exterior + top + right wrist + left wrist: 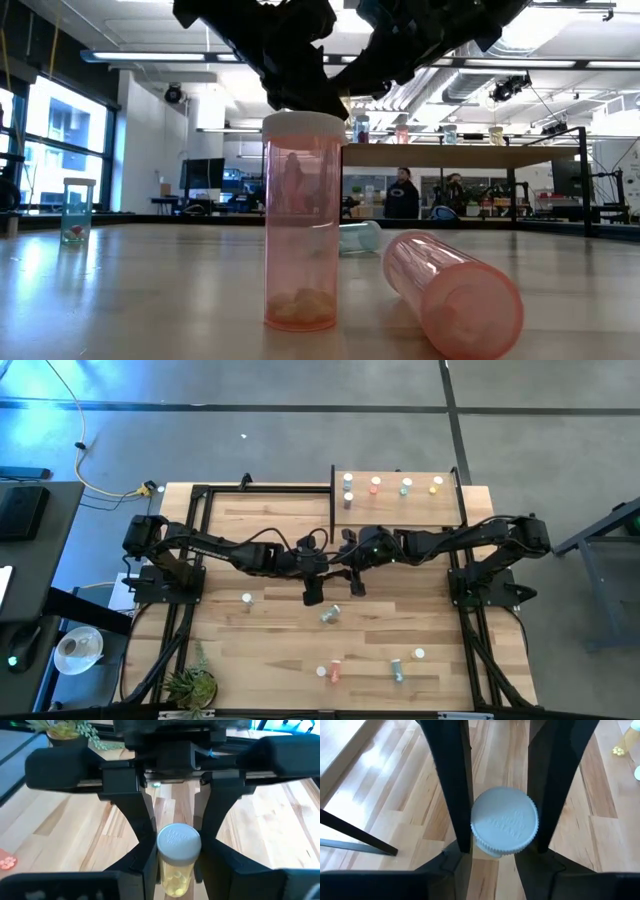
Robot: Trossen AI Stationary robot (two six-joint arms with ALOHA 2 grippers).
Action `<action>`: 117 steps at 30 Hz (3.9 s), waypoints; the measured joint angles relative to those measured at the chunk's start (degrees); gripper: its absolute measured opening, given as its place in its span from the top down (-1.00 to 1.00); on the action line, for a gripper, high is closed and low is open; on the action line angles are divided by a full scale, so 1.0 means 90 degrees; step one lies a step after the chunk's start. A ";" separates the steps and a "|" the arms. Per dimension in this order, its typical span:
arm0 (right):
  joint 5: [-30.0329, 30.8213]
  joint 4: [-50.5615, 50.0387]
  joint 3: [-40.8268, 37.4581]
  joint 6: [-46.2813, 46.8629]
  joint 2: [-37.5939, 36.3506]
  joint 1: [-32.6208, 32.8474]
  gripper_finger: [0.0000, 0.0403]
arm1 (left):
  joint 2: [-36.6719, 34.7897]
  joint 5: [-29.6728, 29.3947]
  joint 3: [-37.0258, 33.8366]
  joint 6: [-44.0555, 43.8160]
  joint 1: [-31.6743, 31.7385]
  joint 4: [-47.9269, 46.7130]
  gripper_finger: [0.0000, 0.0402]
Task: Pick and place medicine bottles onto shelf by color
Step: Put the top yellow pill bottle on the shelf aligned with the yellow pill bottle
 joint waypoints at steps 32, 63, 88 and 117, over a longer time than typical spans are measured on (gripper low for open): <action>0.3665 -0.1864 -0.0007 -0.0289 -0.2630 -0.0062 0.45 | -0.0856 -0.0387 -0.0066 0.0782 -0.0005 -0.0487 0.17; 0.7040 -0.1869 -0.2697 0.2258 -0.5255 -0.1484 0.45 | -0.0971 -0.0799 -0.1154 0.0435 0.0036 0.0967 0.17; 0.8475 -0.3926 -0.2697 0.5189 -0.5265 -0.1504 0.45 | -0.0964 -0.0772 -0.1154 0.0431 0.0035 0.0962 0.17; 0.7093 -0.3307 -0.2697 0.4447 -0.4964 -0.2583 0.45 | -0.0964 -0.0739 -0.1154 0.0330 0.0034 0.0962 0.17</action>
